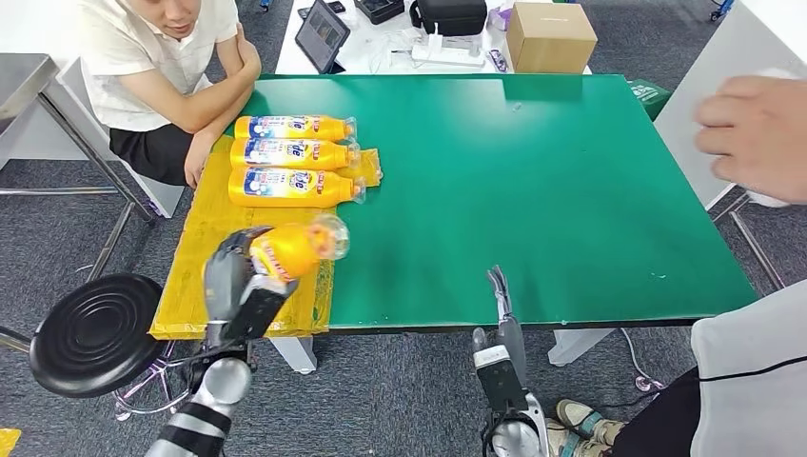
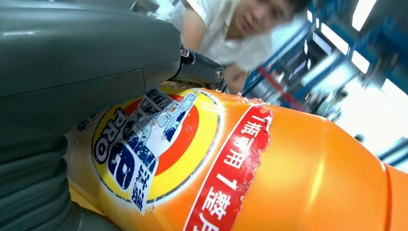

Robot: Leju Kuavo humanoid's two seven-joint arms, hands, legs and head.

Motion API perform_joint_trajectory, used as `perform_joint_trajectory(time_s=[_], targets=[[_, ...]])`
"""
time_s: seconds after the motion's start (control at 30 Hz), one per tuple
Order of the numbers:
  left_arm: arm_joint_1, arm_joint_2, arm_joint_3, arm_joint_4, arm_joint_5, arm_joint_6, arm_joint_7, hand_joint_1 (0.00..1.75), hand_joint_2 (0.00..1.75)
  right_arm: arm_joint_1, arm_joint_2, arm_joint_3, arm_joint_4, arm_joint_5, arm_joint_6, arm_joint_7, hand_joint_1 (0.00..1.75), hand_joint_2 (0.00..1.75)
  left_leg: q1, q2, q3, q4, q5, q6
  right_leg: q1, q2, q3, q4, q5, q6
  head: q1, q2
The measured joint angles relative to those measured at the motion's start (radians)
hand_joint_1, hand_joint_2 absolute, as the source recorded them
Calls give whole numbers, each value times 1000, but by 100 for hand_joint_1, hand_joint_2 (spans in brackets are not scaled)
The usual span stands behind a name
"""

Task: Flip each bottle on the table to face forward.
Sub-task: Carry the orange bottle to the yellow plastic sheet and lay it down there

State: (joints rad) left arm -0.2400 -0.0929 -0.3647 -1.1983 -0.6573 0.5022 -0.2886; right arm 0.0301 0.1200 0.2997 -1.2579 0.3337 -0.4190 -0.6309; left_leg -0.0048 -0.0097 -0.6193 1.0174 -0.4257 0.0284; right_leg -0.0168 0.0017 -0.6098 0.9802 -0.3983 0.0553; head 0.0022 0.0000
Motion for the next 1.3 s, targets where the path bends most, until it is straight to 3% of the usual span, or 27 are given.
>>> perform_joint_trajectory(time_s=[0.2, 0.43, 0.47, 0.6, 0.77, 0.8, 0.9, 0.93, 1.13, 1.3], targets=[[-111, 3, -17, 182, -124, -44, 85, 175, 175, 8, 1, -3, -41, 13, 12, -2, 0, 0, 0, 1, 0, 0, 1, 0, 0, 0, 0, 0, 0, 0, 0, 0], [-301, -4, -28, 488, -234, -89, 223, 174, 175, 1, 9, -4, -81, 8, 56, -18, 0, 0, 0, 1, 0, 0, 1, 0, 0, 0, 0, 1, 0, 0, 0, 0], [-326, -6, -27, 528, -234, -92, 235, 169, 175, -2, 12, -4, -83, 8, 62, -18, 0, 0, 0, 1, 0, 0, 1, 0, 0, 0, 0, 1, 0, 0, 0, 0], [-402, -15, -22, 645, -234, -103, 269, 118, 175, -12, 19, -4, -86, 5, 70, -19, 0, 0, 0, 0, 0, 0, 1, 0, 0, 0, 0, 1, 0, 0, 0, 0], [-460, -28, -19, 729, -262, -129, 315, 141, 175, -24, 24, -4, -83, -9, 80, -19, 0, 0, 0, 0, 0, 0, 1, 0, 0, 0, 0, 1, 0, 0, 0, 0], [-466, -30, -19, 740, -269, -131, 321, 131, 175, -26, 24, -4, -81, -11, 81, -20, 0, 0, 0, 0, 0, 0, 1, 0, 0, 0, 0, 1, 0, 0, 0, 0], [-479, -35, -19, 765, -276, -154, 315, 33, 175, -32, 27, -4, -76, -16, 84, -22, 0, 0, 0, 0, 0, 0, 1, 0, 0, 0, 1, 1, 0, 0, 0, 0], [-482, -37, -19, 771, -276, -173, 303, 9, 175, -33, 28, -4, -74, -18, 84, -23, 0, 0, 0, 0, 0, 0, 1, 0, 0, 0, 1, 1, 0, 0, 0, 0], [-486, -52, -19, 790, -274, -297, 208, 0, 175, -38, 28, -4, -62, -27, 84, -35, 0, 0, 0, 0, 0, 0, 1, 0, 0, 0, 1, 1, 0, 0, 0, 0], [-485, -60, -49, 786, -333, -315, 190, 0, 175, -41, 28, -5, -51, -35, 85, -51, 0, 0, 0, -1, 0, 0, 1, 0, 0, 0, 1, 1, 0, 0, 0, 0]])
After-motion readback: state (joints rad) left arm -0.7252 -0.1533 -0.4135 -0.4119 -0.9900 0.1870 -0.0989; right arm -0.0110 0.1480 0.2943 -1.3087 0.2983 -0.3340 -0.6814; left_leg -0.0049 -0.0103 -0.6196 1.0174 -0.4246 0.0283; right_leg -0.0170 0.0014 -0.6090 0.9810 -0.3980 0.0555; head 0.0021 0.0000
